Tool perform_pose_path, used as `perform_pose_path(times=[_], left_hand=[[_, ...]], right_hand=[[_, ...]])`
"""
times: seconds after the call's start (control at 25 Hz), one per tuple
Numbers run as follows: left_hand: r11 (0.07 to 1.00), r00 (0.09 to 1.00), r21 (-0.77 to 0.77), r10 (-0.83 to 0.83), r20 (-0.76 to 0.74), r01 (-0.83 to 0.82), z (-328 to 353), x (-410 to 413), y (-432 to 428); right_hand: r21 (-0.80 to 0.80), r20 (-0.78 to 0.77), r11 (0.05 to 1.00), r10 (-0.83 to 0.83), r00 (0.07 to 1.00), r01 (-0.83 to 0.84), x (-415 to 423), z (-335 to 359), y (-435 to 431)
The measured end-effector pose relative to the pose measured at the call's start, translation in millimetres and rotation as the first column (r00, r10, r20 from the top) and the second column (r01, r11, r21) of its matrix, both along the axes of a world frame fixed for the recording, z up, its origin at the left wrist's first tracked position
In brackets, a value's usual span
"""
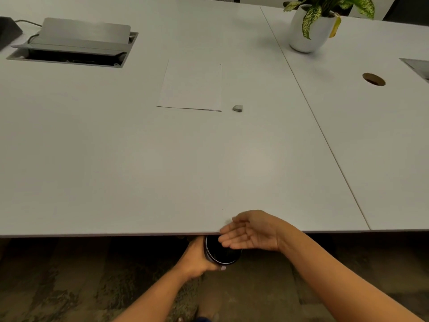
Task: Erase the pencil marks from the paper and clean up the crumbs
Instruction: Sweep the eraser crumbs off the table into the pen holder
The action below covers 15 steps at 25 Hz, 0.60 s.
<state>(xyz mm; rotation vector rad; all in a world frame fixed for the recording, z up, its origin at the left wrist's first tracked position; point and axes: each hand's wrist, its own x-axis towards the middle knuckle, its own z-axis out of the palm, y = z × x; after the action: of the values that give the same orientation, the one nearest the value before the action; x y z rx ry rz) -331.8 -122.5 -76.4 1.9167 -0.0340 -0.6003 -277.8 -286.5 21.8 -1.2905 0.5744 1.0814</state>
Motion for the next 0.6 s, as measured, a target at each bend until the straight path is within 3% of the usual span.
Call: perform_pose_path(times=[0.08,0.16,0.2,0.28,0.44,0.52,0.6], left_hand=[[1.0,1.0,0.013,0.01,-0.007,-0.009,-0.4,-0.6,1.3],[0.999,1.0,0.033,0.009,-0.027,-0.008,-1.3,-1.3,2.1],[0.999,0.999,0.04,0.006,-0.038,-0.005,-1.4,-1.6,2.5],[0.999,0.999,0.043,0.005,-0.052,-0.002,-1.9,-1.7,2.9],[0.999,0.998,0.042,0.01,-0.055,-0.008,-4.5,-2.6,3.0],[0.999,0.999,0.033,0.01,-0.049,-0.009,-5.2,-3.5,2.5],[1.0,0.999,0.027,0.003,-0.049,-0.002,-6.3,-4.6,1.8]], right_hand=[[-0.138,0.324,0.988,-0.023,0.946,0.071,9.9,2.0,1.7],[-0.288,0.645,0.942,0.059,0.762,0.17,17.5,-0.6,2.6],[-0.344,0.718,0.926,0.151,0.68,0.157,15.6,-4.1,3.0],[-0.384,0.745,0.921,0.265,0.612,0.069,2.9,-12.0,2.5],[-0.301,0.68,0.945,0.305,0.667,-0.125,-13.3,-11.3,3.5],[-0.231,0.671,0.973,0.173,0.721,-0.018,-4.8,-7.6,2.9],[-0.296,0.706,0.946,0.123,0.698,0.132,2.3,-7.1,1.2]])
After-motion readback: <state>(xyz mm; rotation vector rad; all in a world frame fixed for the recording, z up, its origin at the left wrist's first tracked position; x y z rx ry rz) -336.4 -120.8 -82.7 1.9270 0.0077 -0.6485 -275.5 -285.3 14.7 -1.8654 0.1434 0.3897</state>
